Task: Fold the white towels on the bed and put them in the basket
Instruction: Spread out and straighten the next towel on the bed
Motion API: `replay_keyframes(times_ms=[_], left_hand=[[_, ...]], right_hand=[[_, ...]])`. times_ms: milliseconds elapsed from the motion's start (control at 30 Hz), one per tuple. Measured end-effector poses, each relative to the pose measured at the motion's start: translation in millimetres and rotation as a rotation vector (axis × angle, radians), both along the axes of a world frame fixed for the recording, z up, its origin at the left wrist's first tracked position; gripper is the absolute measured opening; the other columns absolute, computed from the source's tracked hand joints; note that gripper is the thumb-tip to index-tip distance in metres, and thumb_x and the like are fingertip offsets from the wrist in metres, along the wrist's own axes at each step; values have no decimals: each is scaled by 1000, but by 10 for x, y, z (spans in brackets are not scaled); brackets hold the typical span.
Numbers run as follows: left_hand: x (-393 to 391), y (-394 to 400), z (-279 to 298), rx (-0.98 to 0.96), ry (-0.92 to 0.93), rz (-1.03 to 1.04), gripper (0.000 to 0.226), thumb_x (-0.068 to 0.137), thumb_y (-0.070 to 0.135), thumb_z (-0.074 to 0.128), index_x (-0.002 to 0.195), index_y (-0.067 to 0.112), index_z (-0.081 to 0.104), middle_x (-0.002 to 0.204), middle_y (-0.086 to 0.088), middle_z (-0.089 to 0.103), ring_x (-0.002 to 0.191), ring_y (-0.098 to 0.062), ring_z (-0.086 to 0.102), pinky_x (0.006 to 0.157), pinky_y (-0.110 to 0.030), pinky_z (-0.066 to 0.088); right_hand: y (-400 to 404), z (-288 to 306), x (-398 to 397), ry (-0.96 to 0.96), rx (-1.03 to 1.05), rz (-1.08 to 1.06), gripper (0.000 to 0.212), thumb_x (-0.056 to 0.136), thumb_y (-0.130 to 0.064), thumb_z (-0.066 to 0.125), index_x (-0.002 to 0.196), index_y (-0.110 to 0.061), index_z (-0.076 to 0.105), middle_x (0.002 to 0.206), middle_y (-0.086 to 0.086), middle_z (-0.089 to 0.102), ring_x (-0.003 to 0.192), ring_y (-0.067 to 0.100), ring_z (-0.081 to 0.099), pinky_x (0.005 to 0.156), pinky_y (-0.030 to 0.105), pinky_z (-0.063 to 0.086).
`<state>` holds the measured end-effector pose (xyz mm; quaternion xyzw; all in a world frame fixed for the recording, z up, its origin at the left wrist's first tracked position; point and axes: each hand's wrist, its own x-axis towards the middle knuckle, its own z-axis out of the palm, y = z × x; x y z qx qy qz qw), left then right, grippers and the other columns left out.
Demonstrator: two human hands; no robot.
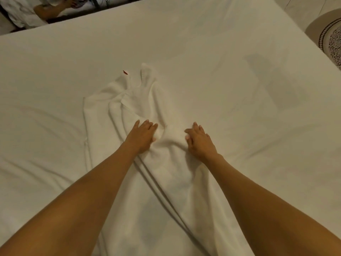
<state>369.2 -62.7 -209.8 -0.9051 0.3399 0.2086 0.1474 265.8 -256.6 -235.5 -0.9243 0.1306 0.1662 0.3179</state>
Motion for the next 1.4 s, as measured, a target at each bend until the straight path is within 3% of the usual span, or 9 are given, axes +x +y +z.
replay_keyframes(times_ms=[167, 333, 600, 733, 900, 1067, 1167, 1300, 1400], left_hand=[[66, -115, -36, -53, -94, -38, 47, 89, 25, 60, 129, 10, 42, 124, -7, 52, 120, -24, 48, 118, -45, 8], [101, -240, 52, 31, -137, -87, 49, 85, 25, 64, 128, 12, 44, 125, -8, 52, 118, -26, 48, 118, -47, 10], [11, -337, 148, -41, -77, -22, 48, 87, 4, 46, 134, 6, 34, 105, -8, 65, 101, -26, 61, 117, -43, 16], [-60, -308, 174, 30, -111, -94, 37, 90, 12, 46, 127, 14, 46, 117, -9, 56, 109, -27, 52, 111, -44, 23], [-175, -389, 278, -27, -126, -180, 30, 90, 11, 46, 119, 9, 50, 111, -7, 60, 102, -24, 59, 118, -40, 15], [-201, -589, 627, 1, -186, -195, 38, 94, 1, 36, 132, 7, 38, 95, -9, 69, 89, -26, 64, 115, -35, 22], [-238, -835, 908, 98, -235, -230, 21, 95, 1, 41, 107, 8, 55, 96, -6, 68, 87, -23, 65, 96, -33, 38], [-339, -1226, 1181, 173, -305, -171, 18, 89, -5, 49, 93, 13, 52, 63, 2, 44, 58, -12, 47, 66, -27, 36], [-388, -1585, 1285, 251, -365, -180, 33, 89, 2, 55, 122, 5, 49, 105, -3, 65, 96, -21, 65, 86, -32, 51]], right_hand=[[32, -82, -86, -156, -196, 86, 29, 85, -6, 50, 113, -7, 52, 119, 9, 53, 110, 30, 49, 90, 35, 38], [67, -45, -70, -283, -472, 96, 25, 59, -8, 74, 79, -9, 61, 75, 7, 58, 69, 28, 53, 70, 35, 45], [45, 257, -270, -418, -550, 45, 29, 52, 11, 63, 71, -9, 56, 56, 2, 53, 55, 25, 52, 88, 43, 52], [14, 342, -405, -412, -516, 19, 33, 52, 17, 59, 75, -6, 54, 46, -1, 38, 45, 21, 34, 92, 45, 51], [-17, 410, -623, -373, -492, -46, 41, 54, 22, 55, 89, 0, 58, 57, 6, 54, 51, 26, 52, 97, 48, 49], [-218, 514, -905, -360, -581, -103, 44, 59, 19, 64, 100, 3, 67, 106, 22, 69, 97, 36, 68, 94, 50, 48], [-413, 707, -1098, -340, -607, -179, 51, 59, 17, 72, 107, 2, 66, 109, 21, 69, 101, 35, 67, 95, 49, 46], [-784, 920, -1362, -265, -605, -281, 56, 60, 17, 74, 112, 1, 65, 114, 20, 67, 106, 36, 64, 98, 50, 43], [-1132, 1010, -1556, -213, -600, -344, 56, 62, 19, 71, 115, 3, 63, 116, 23, 65, 108, 38, 63, 99, 51, 43]])
